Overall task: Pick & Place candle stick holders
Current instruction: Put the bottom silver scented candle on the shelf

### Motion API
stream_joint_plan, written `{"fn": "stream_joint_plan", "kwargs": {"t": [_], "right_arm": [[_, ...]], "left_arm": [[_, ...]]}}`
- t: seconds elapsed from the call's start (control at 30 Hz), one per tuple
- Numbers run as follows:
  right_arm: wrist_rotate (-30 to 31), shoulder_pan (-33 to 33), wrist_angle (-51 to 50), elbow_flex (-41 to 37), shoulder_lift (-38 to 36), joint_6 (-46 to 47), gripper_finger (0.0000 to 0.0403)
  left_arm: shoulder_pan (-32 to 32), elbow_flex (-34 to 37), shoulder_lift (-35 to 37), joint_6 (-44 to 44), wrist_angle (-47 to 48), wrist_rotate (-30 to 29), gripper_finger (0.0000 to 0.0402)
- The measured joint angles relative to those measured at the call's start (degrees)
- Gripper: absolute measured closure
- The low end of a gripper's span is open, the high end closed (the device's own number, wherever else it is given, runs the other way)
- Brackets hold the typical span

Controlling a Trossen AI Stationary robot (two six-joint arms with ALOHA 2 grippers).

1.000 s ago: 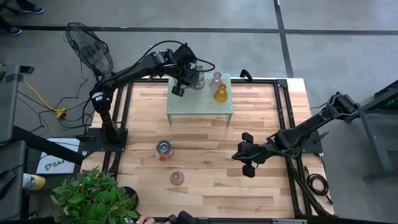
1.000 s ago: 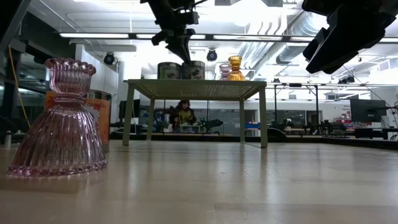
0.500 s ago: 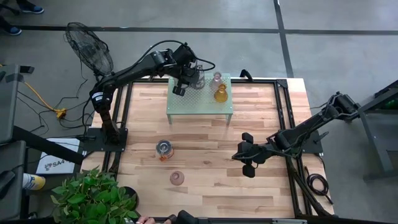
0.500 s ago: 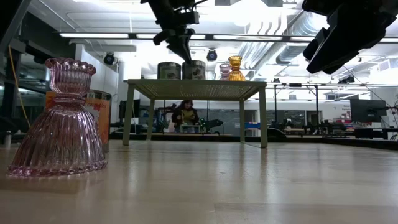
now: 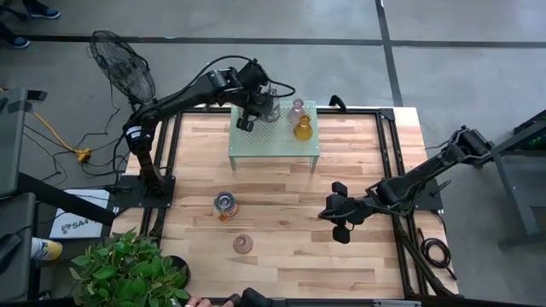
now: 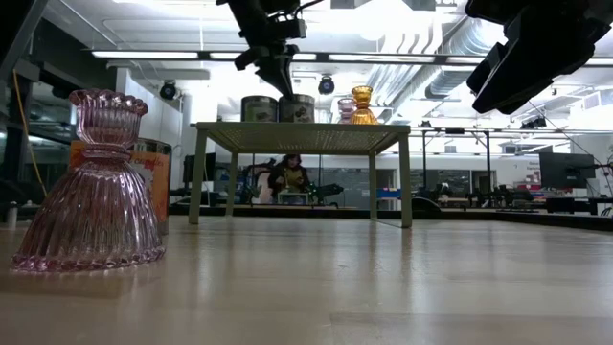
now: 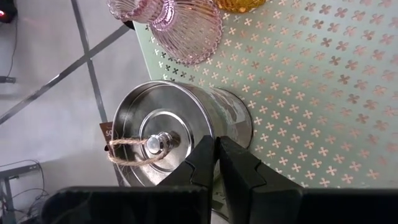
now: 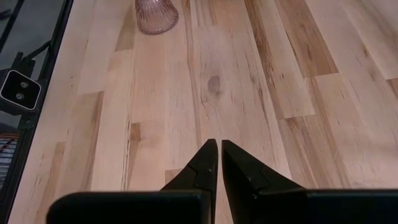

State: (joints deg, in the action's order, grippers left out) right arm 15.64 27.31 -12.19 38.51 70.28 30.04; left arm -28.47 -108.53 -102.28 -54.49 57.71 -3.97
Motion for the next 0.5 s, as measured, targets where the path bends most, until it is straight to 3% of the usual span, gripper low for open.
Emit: {"fn": "stream_joint_plan", "kwargs": {"t": [0.5], "right_arm": [[-0.17,0.00,0.00,-0.01,-0.01,0.02,0.0387]], "left_arm": [[0.00,0.00,0.00,0.80,0.90,1.00,0.0387]]}}
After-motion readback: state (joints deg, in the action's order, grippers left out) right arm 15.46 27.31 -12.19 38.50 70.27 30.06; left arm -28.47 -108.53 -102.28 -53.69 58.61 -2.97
